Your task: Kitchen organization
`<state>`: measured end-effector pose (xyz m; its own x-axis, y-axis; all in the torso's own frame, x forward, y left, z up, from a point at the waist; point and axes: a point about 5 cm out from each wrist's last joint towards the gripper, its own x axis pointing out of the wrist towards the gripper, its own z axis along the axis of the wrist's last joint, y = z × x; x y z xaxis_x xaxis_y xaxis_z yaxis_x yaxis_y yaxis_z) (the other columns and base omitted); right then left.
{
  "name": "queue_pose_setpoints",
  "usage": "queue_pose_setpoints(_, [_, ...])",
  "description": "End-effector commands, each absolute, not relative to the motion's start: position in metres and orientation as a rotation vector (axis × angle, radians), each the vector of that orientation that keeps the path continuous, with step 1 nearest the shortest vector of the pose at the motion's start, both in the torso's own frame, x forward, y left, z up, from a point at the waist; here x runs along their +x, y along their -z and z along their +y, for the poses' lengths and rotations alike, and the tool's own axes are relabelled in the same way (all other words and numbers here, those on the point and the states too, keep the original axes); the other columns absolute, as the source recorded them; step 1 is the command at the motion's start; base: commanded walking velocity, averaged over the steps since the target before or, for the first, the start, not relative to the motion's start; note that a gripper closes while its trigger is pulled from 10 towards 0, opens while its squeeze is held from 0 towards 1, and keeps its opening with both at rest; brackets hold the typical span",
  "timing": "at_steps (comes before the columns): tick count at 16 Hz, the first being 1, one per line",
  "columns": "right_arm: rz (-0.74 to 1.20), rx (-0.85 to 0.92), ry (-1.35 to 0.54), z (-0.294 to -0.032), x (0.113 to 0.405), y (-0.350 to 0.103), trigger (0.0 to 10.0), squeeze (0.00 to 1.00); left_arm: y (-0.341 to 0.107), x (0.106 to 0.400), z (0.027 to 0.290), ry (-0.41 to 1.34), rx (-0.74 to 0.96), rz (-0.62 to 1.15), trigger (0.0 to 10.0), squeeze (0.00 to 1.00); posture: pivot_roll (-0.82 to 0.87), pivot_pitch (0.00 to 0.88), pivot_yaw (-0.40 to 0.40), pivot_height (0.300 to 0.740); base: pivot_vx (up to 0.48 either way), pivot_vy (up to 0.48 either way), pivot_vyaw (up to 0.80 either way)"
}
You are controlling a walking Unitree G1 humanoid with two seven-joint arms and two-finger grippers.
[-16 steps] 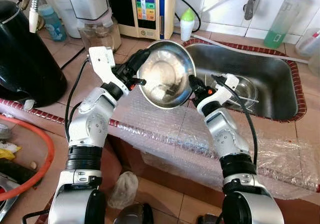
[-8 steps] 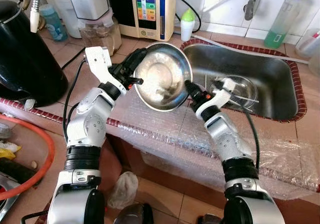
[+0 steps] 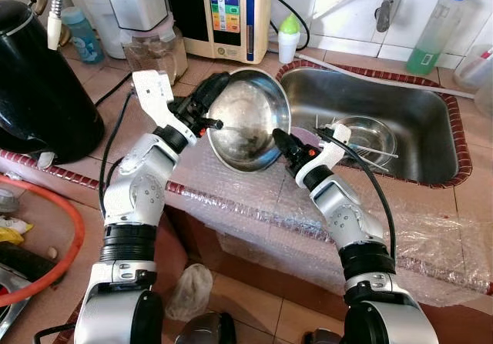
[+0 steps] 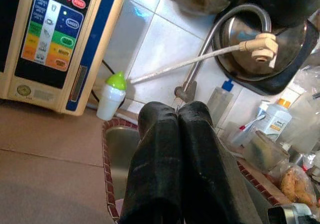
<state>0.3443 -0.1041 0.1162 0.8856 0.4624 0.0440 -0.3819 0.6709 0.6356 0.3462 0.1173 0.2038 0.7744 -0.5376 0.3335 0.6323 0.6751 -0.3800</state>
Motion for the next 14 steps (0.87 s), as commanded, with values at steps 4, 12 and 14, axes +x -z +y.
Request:
queue_pose_setpoints(4, [0.131, 0.670, -0.643, -0.082, 0.344, -0.125, 10.0, 0.00, -0.209, 0.345, 0.111, 0.699, -0.513, -0.196, 0.0, 0.00, -0.01, 0.015, 0.065, 0.740, 0.000, 0.000, 0.00])
queue_pose_setpoints(12, [-0.019, 0.534, -0.363, -0.114, 0.368, -0.140, 10.0, 1.00, -0.229, 0.345, 0.112, 0.722, -0.508, -0.250, 0.0, 0.00, 0.00, 0.009, 0.065, 0.740, 0.000, 0.000, 0.00])
queue_pose_setpoints(14, [-0.025, 0.532, -0.401, -0.110, 0.368, -0.143, 10.0, 1.00, -0.230, 0.345, 0.111, 0.725, -0.509, -0.252, 0.0, 0.00, 0.00, 0.010, 0.064, 0.740, 0.000, 0.000, 0.00])
